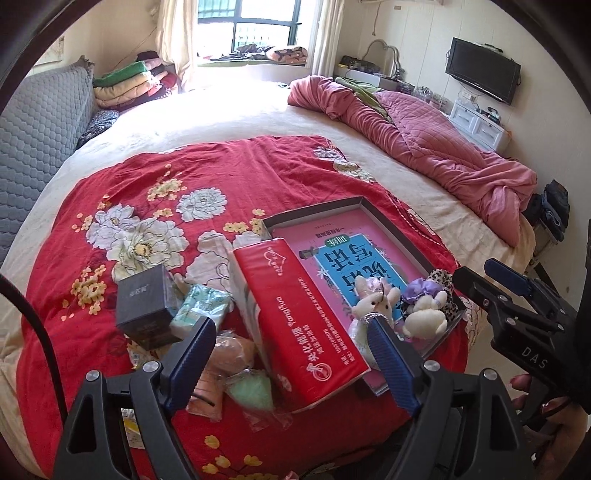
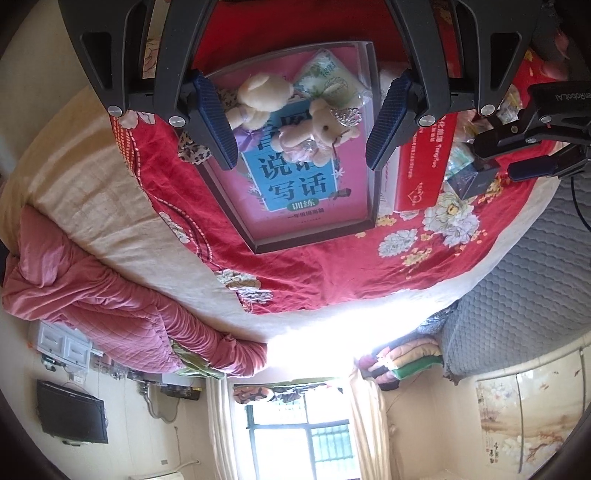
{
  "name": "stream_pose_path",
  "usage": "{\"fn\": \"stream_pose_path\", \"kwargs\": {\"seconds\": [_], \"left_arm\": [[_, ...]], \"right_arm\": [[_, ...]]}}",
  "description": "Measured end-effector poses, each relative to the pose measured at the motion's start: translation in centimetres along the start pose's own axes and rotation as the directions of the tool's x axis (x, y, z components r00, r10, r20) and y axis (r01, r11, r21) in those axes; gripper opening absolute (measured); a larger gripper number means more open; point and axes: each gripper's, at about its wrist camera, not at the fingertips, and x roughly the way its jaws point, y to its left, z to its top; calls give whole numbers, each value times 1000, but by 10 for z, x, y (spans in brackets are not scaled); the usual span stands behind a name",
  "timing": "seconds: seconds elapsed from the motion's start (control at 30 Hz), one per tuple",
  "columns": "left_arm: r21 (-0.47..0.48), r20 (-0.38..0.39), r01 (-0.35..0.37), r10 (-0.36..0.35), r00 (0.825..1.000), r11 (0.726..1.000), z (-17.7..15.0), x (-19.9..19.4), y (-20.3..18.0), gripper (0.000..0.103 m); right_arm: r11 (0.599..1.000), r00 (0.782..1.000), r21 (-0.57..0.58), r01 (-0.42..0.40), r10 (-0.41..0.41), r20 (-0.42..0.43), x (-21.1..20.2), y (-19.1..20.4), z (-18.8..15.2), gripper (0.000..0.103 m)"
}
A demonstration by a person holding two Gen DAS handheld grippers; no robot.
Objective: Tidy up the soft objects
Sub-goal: 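Move both open tools back over the pile of soft items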
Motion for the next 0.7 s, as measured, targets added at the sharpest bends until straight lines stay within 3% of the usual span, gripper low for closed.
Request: {"fn": "stream_pose_path", "kwargs": {"seconds": [0.7], "left_arm": [[-153,88,-123,137,987,981,-21,-90,99,84]], "right_arm": [[987,989,-134,-85,100,106,-50,97,32,73]]}}
